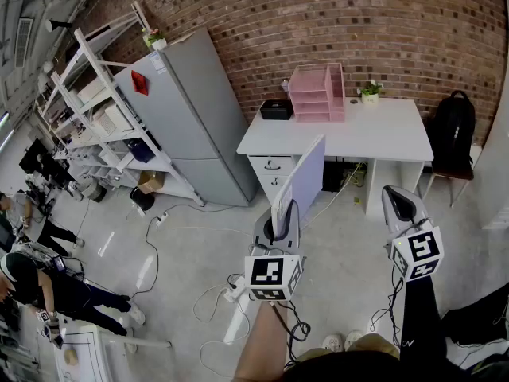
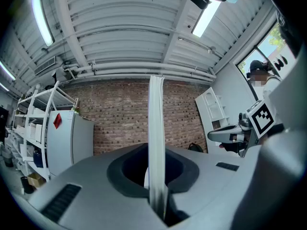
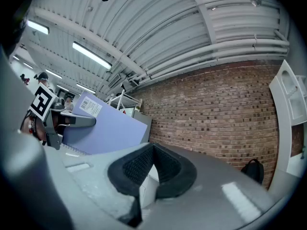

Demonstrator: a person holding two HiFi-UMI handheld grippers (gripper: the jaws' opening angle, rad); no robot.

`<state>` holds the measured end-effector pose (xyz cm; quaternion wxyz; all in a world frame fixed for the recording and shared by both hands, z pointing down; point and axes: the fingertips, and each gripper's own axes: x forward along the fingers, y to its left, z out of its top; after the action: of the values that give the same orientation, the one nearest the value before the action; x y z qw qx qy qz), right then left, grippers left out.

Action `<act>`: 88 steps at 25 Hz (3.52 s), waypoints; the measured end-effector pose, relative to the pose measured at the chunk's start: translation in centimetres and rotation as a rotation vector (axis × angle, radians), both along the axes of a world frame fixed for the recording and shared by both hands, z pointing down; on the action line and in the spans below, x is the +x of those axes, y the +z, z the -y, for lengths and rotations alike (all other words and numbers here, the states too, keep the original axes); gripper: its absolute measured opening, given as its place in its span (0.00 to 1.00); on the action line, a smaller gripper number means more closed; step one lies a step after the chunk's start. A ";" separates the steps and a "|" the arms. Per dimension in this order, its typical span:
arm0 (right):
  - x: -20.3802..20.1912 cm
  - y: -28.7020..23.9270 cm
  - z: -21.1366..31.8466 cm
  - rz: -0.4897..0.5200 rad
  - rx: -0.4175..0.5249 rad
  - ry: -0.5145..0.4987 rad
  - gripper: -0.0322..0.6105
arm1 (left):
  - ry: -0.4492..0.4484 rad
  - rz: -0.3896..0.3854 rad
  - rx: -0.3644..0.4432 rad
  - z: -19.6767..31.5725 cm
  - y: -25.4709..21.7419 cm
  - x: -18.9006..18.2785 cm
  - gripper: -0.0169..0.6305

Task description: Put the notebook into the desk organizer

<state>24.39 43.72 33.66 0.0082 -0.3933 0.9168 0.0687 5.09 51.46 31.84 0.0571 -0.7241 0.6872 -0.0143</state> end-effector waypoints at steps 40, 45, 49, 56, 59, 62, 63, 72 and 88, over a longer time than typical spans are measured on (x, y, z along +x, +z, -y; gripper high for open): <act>-5.9 0.5 22.0 0.064 -0.007 -0.087 0.05 | -0.047 -0.033 0.033 21.0 0.4 -5.8 0.08; -7.0 0.5 27.0 0.068 -0.008 -0.099 0.05 | -0.064 -0.035 0.031 25.5 0.5 -6.7 0.08; -7.9 1.0 30.0 0.069 -0.015 -0.115 0.05 | -0.075 -0.034 0.027 28.4 0.9 -7.5 0.08; -9.4 1.2 34.2 0.072 -0.021 -0.131 0.05 | -0.097 -0.037 0.031 32.3 0.8 -9.1 0.08; -10.2 1.3 35.6 0.070 -0.018 -0.136 0.05 | -0.101 -0.033 0.032 33.7 0.7 -9.9 0.08; -10.9 1.6 37.0 0.068 -0.020 -0.135 0.05 | -0.099 -0.029 0.032 35.1 0.7 -10.7 0.08; -11.1 1.6 37.6 0.069 -0.019 -0.135 0.05 | -0.097 -0.028 0.033 35.7 0.7 -10.9 0.08; -13.6 2.4 43.6 0.082 -0.003 -0.103 0.05 | -0.066 -0.014 0.054 41.9 1.4 -14.0 0.08; -25.5 2.0 62.7 0.064 -0.007 0.008 0.05 | 0.066 -0.018 0.061 62.3 1.1 -26.6 0.08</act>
<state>-1.16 -18.96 35.67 0.0360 -0.3988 0.9148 0.0527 -21.48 -10.80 32.90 0.0732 -0.7443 0.6637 0.0152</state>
